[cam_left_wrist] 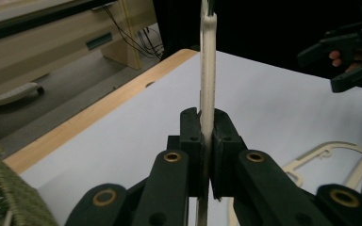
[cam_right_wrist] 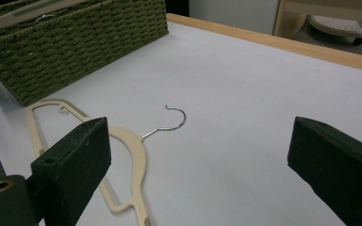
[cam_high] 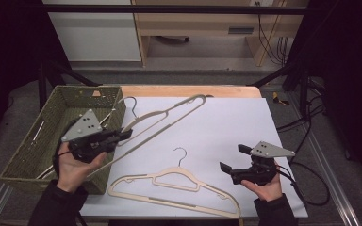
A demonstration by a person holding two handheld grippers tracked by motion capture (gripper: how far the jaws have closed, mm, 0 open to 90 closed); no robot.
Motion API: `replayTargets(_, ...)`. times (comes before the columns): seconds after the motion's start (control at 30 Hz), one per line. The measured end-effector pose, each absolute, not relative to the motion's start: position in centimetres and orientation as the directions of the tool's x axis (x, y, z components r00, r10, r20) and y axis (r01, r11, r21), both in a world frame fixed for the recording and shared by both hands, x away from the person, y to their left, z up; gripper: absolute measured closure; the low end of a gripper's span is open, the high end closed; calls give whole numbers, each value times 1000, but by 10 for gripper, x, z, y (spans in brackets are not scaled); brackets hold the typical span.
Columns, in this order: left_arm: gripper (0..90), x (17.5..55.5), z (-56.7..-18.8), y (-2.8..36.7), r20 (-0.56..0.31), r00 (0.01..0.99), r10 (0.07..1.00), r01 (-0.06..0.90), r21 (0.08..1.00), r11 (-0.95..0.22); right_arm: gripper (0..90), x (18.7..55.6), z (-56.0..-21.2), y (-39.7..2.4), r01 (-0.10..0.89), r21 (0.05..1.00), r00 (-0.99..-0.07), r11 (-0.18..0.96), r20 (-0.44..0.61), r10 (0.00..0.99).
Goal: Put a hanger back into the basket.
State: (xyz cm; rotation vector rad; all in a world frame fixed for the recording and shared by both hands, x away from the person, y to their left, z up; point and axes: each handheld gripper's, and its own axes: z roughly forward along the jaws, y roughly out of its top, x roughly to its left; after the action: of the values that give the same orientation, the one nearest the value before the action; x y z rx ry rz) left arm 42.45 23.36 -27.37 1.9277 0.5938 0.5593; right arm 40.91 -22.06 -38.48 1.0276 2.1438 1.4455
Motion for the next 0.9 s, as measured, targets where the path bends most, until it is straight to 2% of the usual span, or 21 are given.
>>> replayTargets(0.47, 853, 447, -260, 304, 156, 669, 726, 198, 905, -377, 61, 407, -386, -228, 357, 914, -658, 192, 101, 746)
replayTargets(0.9, 852, 468, -276, 353, 187, 609, 770, 245, 879, -408, 46, 408, -387, -227, 360, 915, -651, 180, 108, 751)
